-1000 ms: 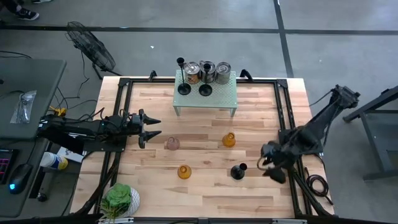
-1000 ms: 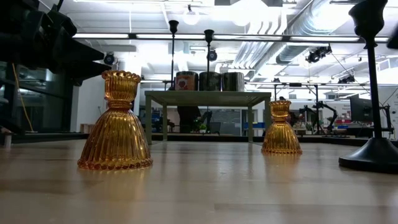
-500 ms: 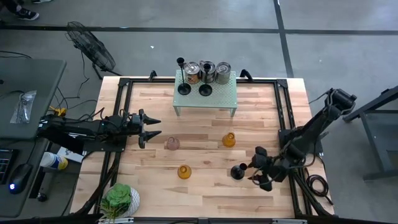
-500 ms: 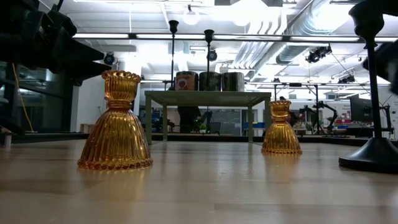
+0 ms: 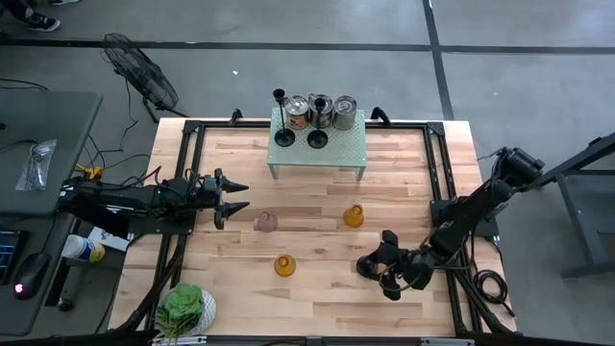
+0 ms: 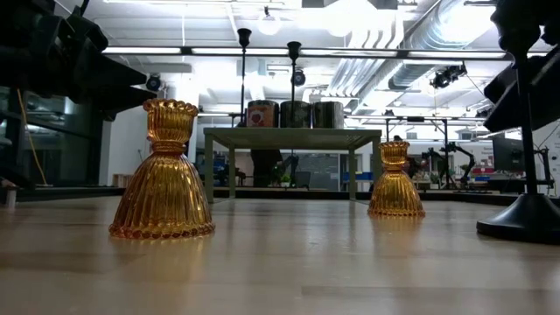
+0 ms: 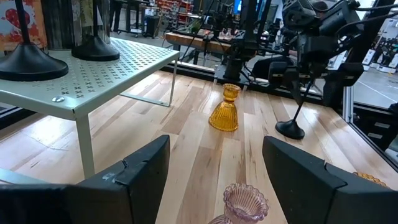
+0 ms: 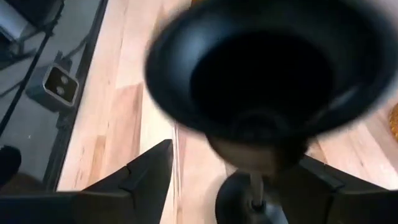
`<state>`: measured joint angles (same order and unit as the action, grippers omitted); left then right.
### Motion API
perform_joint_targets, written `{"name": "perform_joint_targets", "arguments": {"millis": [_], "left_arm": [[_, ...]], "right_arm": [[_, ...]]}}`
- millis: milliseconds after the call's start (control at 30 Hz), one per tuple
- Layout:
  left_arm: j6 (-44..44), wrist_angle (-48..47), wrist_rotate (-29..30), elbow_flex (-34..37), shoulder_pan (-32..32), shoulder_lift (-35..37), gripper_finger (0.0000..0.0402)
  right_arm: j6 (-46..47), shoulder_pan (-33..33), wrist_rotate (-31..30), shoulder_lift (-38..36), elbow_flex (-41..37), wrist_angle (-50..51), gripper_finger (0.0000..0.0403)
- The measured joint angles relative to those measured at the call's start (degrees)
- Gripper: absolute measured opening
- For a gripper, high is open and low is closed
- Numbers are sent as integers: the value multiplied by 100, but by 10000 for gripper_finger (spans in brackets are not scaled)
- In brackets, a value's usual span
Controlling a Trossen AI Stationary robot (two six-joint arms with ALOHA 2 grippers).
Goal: Pick & Place candle stick holders
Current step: Put the black candle holder on the shelf
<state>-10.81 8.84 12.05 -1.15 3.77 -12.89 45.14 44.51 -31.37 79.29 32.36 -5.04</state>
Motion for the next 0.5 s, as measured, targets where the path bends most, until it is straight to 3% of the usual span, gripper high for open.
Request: {"name": "perform_joint_targets", "arguments": {"millis": [233,500], "left_arm": [[1,0,0,0,2,-1,253],[1,1,0,0,0,-1,253]], "right_arm": [[1,0,-363,-37,0,-42,184],[2,105,-309,-79,-40,-40,110]]}}
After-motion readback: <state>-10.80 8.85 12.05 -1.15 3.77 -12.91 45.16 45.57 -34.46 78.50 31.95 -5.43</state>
